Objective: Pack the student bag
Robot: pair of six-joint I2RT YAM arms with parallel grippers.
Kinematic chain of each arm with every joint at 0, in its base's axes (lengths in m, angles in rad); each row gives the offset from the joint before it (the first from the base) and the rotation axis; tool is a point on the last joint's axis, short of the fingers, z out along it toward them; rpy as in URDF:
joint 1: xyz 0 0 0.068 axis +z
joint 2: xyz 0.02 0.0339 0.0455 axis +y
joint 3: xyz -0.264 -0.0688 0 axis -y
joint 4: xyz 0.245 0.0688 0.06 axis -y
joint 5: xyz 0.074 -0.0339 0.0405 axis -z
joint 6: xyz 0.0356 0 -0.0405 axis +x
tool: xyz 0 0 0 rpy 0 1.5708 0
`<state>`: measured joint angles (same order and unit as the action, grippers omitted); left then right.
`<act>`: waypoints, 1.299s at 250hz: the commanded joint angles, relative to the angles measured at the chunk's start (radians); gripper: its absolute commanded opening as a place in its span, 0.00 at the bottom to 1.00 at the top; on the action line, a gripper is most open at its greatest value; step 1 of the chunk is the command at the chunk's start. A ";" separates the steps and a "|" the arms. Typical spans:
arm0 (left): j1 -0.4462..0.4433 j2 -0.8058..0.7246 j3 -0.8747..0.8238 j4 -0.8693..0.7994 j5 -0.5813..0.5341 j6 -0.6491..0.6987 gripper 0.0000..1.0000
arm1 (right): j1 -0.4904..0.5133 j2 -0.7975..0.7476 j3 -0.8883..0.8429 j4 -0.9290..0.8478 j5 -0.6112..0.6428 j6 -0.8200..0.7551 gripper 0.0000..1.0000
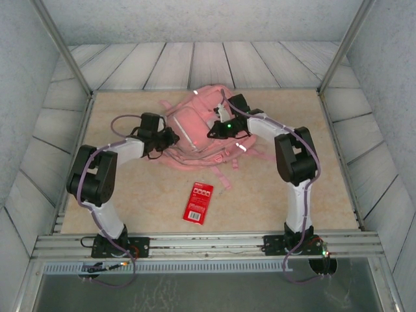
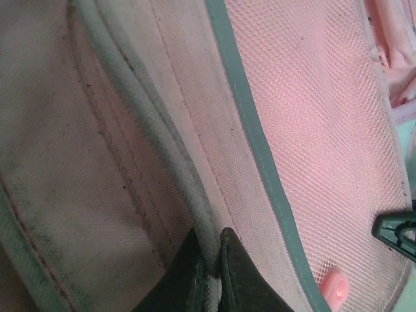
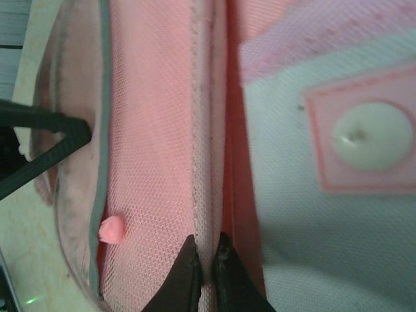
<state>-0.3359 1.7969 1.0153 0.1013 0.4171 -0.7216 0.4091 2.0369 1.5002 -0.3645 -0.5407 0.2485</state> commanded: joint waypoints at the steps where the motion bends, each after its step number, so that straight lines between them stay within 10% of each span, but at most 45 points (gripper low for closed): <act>1: -0.003 0.039 0.099 0.015 0.120 0.080 0.07 | 0.018 -0.130 -0.110 -0.052 -0.141 0.006 0.03; 40: -0.028 0.091 0.199 -0.091 0.183 0.232 0.09 | 0.017 -0.265 -0.278 0.107 -0.227 0.126 0.01; 87: -0.033 0.025 0.162 -0.094 0.074 0.260 0.56 | 0.016 -0.360 -0.431 0.370 -0.173 0.317 0.00; 112: -0.033 -0.072 0.117 -0.109 -0.008 0.259 0.65 | 0.016 -0.375 -0.472 0.450 -0.085 0.395 0.00; 210: -0.205 -0.394 0.006 -0.327 -0.306 0.257 0.71 | 0.017 -0.364 -0.535 0.740 0.097 0.643 0.00; 325: -0.434 -0.218 0.065 -0.306 -0.467 0.150 0.70 | 0.018 -0.405 -0.557 0.783 0.161 0.678 0.00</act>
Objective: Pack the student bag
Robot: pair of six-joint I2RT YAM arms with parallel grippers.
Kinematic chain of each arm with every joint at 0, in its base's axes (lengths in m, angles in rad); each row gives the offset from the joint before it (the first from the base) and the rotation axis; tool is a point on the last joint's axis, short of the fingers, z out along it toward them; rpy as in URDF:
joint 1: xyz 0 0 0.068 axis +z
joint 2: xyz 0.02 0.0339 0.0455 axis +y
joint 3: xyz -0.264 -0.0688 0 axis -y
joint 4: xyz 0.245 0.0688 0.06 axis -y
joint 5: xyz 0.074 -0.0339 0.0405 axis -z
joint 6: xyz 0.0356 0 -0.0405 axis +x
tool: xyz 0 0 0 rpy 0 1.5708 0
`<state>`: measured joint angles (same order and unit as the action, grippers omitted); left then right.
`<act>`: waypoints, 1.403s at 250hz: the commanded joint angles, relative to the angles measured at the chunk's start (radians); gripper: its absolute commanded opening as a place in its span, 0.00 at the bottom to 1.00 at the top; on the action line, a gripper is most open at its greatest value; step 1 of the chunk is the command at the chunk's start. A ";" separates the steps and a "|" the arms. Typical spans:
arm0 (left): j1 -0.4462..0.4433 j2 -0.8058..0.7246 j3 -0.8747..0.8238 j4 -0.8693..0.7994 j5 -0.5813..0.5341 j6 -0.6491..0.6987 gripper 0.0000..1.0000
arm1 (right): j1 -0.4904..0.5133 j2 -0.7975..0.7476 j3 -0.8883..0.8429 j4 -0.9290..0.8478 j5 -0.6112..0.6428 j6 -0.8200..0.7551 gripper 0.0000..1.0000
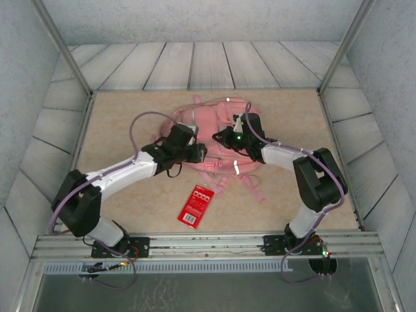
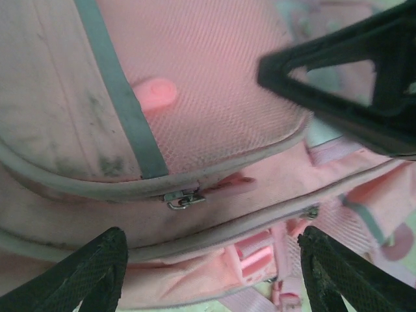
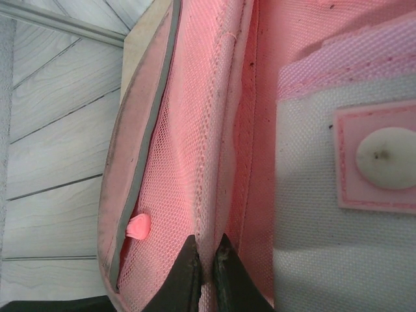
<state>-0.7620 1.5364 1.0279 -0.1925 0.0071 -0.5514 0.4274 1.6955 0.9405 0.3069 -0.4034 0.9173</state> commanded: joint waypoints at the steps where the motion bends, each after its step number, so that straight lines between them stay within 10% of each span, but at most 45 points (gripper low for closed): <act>1: -0.008 0.044 0.052 -0.013 -0.057 -0.020 0.70 | -0.001 -0.064 0.002 0.113 0.023 0.009 0.00; 86: -0.006 0.108 0.080 0.047 -0.052 -0.077 0.67 | 0.000 -0.057 -0.023 0.164 -0.028 0.025 0.00; 204: 0.009 0.125 0.089 0.014 -0.071 -0.090 0.29 | 0.001 -0.079 -0.015 0.118 -0.040 -0.038 0.00; 263: 0.058 0.033 0.013 0.010 -0.027 -0.070 0.06 | -0.034 -0.021 0.184 -0.239 -0.083 -0.305 0.00; 351: 0.150 -0.082 -0.038 -0.110 0.031 0.114 0.00 | -0.244 0.111 0.423 -0.664 -0.270 -0.614 0.00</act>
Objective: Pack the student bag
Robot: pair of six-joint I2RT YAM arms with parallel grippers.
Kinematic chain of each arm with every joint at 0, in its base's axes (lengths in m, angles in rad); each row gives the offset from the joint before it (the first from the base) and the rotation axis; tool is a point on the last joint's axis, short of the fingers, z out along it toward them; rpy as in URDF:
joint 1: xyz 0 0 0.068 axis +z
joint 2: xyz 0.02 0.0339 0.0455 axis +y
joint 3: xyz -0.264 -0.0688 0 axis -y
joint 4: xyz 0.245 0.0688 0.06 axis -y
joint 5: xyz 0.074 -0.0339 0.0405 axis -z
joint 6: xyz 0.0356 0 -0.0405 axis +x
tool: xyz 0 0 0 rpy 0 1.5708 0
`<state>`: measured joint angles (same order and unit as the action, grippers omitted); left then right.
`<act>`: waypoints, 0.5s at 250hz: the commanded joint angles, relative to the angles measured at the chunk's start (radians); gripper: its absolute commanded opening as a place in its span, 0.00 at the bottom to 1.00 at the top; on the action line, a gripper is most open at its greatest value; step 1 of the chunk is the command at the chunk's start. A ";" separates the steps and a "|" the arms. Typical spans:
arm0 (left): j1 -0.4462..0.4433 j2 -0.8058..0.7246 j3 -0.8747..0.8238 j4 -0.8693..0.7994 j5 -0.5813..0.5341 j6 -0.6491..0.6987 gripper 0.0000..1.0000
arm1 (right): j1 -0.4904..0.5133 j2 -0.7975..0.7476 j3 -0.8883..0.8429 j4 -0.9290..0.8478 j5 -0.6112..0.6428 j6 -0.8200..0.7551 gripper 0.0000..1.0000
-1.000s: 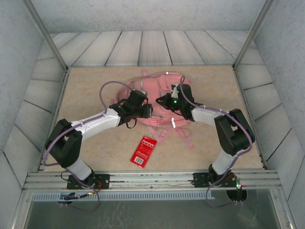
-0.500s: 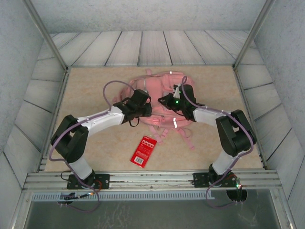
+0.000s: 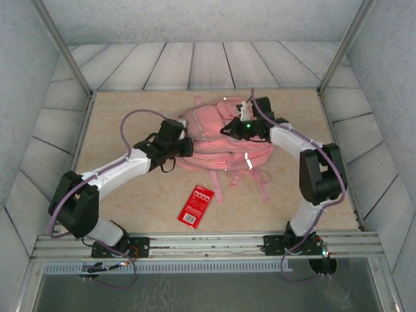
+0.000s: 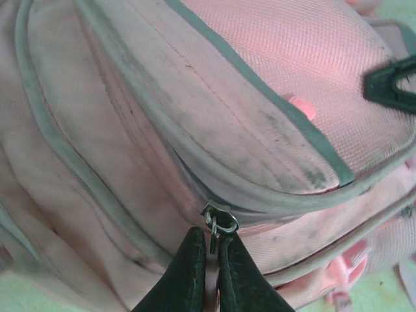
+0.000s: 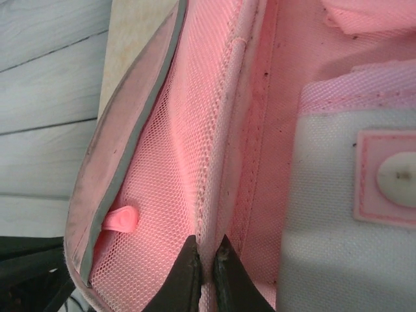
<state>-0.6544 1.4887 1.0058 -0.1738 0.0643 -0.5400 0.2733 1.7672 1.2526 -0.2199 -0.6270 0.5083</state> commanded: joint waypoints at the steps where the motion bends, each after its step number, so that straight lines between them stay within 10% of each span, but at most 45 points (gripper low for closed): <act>1: 0.042 -0.034 -0.015 -0.131 -0.024 0.104 0.00 | -0.091 0.040 0.114 -0.142 -0.047 -0.209 0.00; 58: 0.045 -0.049 0.028 -0.189 0.193 0.260 0.00 | -0.094 0.121 0.230 -0.214 -0.008 -0.229 0.00; 125: 0.007 -0.037 0.046 -0.173 0.391 0.314 0.00 | -0.094 0.029 0.185 -0.197 0.091 -0.165 0.43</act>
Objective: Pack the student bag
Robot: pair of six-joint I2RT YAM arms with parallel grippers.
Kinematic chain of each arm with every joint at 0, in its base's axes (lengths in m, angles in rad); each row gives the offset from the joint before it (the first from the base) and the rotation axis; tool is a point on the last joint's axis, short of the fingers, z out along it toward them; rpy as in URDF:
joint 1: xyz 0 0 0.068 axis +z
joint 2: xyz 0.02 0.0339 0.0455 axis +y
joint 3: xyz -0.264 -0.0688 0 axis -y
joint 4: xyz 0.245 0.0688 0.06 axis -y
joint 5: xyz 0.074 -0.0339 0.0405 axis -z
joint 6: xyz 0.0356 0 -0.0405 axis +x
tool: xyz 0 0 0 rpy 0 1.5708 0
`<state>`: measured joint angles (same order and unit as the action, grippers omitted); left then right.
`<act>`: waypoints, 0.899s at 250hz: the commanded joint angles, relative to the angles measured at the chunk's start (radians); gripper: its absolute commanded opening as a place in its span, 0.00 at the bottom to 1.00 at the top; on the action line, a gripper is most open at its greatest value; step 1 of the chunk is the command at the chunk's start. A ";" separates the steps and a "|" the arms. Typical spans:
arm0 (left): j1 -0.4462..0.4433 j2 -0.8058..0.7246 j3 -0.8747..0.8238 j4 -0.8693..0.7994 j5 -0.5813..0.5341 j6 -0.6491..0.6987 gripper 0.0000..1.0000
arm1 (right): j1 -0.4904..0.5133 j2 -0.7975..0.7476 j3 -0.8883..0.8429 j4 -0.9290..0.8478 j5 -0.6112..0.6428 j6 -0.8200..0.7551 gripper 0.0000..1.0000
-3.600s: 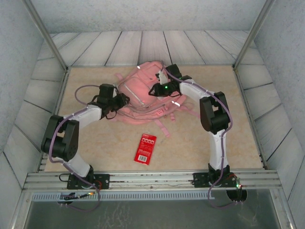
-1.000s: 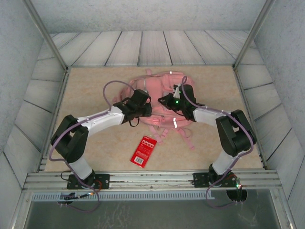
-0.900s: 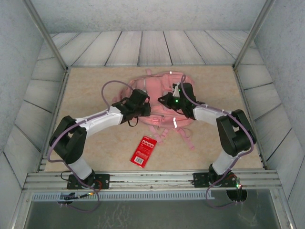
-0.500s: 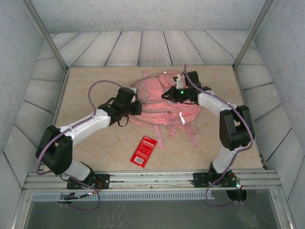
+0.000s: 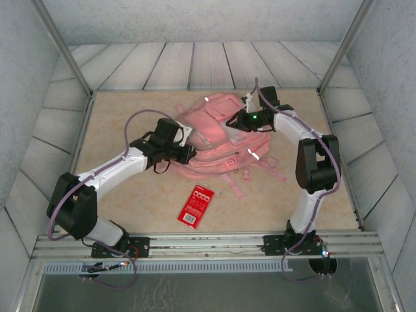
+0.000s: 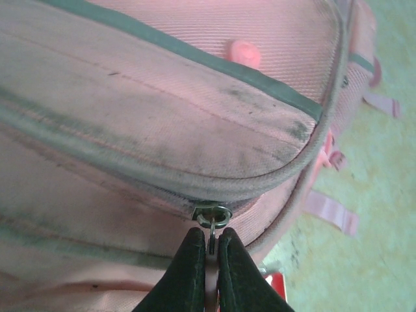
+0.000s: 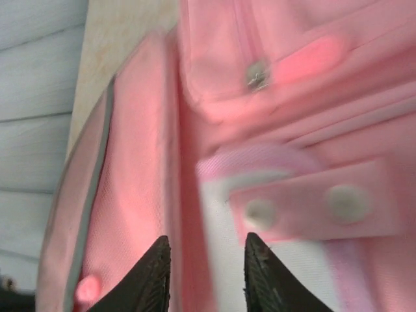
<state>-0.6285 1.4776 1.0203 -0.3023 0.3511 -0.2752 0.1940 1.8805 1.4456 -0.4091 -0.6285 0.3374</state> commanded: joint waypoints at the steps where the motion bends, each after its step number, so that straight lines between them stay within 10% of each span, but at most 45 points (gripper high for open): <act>1: -0.020 -0.026 0.033 -0.044 0.104 0.050 0.00 | -0.015 -0.088 -0.011 -0.010 0.094 0.006 0.43; 120: -0.099 0.227 0.284 -0.012 0.259 0.111 0.00 | 0.059 -0.534 -0.510 0.143 0.113 0.347 0.57; 225: -0.188 0.370 0.418 -0.014 0.264 0.123 0.00 | 0.060 -0.551 -0.632 0.233 0.137 0.559 0.59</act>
<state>-0.8062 1.8446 1.3983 -0.3382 0.5964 -0.1677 0.2539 1.3415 0.8688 -0.2176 -0.4999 0.8021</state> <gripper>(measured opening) 0.089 0.589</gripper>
